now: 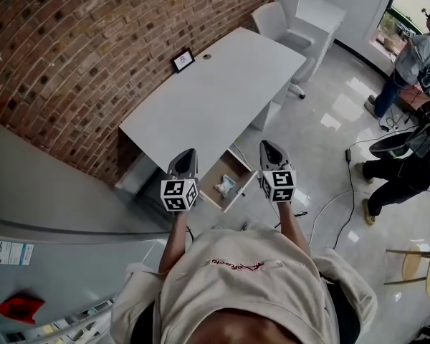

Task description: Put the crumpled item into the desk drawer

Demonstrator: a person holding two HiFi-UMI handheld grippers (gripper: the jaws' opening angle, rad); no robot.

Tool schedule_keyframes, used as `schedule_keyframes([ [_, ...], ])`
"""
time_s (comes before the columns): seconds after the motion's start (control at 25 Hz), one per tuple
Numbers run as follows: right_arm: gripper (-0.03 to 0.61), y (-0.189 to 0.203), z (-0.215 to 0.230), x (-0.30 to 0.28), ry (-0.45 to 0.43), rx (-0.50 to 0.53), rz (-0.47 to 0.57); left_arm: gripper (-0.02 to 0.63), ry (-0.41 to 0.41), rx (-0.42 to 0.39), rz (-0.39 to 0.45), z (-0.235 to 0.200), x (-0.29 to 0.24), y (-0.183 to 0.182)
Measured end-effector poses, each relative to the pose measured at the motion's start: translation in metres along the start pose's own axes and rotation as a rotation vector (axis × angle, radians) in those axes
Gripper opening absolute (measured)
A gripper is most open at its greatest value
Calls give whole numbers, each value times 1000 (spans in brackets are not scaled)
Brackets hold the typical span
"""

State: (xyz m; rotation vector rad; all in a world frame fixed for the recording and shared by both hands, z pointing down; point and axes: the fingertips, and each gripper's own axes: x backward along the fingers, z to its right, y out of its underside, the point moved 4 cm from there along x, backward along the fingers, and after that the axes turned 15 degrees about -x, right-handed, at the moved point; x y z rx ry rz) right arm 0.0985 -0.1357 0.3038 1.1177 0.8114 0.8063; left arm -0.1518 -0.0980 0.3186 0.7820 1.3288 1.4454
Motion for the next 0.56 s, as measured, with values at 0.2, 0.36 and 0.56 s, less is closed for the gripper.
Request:
schedule_keyframes([
  [0.2, 12, 0, -1, -1, 1, 6, -7, 9, 0, -2, 2, -2, -2, 0],
  [0.36, 12, 0, 0, -1, 5, 10, -9, 9, 9, -6, -1, 1, -3, 0],
  [0.56, 12, 0, 1, -3, 4, 11, -10, 9, 17, -11, 1, 3, -6, 0],
])
